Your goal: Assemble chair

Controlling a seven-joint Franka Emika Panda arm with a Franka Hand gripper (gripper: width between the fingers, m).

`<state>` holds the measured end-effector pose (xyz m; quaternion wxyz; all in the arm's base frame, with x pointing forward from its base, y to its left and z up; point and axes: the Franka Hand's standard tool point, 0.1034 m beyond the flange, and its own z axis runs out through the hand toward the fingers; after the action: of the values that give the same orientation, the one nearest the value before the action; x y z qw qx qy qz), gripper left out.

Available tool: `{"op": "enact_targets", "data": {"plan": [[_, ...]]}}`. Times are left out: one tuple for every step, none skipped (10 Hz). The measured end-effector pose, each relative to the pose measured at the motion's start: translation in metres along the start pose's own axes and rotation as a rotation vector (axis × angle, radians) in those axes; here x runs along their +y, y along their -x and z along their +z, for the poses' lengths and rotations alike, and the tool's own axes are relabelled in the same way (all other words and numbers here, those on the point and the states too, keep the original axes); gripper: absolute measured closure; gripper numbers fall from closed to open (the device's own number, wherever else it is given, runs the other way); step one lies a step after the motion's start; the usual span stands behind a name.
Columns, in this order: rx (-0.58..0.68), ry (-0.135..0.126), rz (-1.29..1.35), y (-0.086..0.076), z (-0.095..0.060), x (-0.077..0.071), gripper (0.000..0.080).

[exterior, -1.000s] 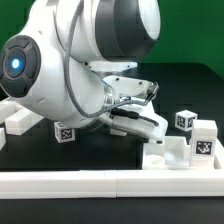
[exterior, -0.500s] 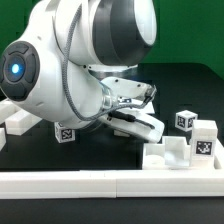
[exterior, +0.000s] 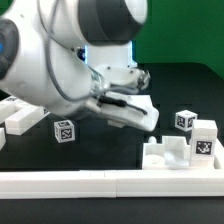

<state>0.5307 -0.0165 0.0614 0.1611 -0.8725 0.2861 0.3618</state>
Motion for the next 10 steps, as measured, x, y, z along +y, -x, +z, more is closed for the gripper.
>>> {"op": "enact_targets", "data": {"plan": [[0.113,-0.015,-0.056,0.016,-0.031,-0.010,0.0514],[0.143,-0.016,-0.070,0.025,-0.033,-0.008,0.0514],[0.231,-0.011,-0.078,0.013,-0.033,-0.012,0.0514],[0.321,-0.021,-0.087,0.012,-0.036,-0.018,0.0514],[0.382,-0.028,-0.091,0.014,-0.036,-0.018,0.0512],[0.425,-0.031,-0.094,0.012,-0.037,-0.021,0.0512],[0.518,-0.007,-0.122,0.006,-0.053,-0.035,0.0512],[0.620,0.020,-0.186,0.007,-0.075,-0.058,0.0512],[0.745,0.046,-0.248,0.006,-0.087,-0.080,0.0512],[0.843,0.054,-0.295,0.010,-0.083,-0.094,0.0512]]}}
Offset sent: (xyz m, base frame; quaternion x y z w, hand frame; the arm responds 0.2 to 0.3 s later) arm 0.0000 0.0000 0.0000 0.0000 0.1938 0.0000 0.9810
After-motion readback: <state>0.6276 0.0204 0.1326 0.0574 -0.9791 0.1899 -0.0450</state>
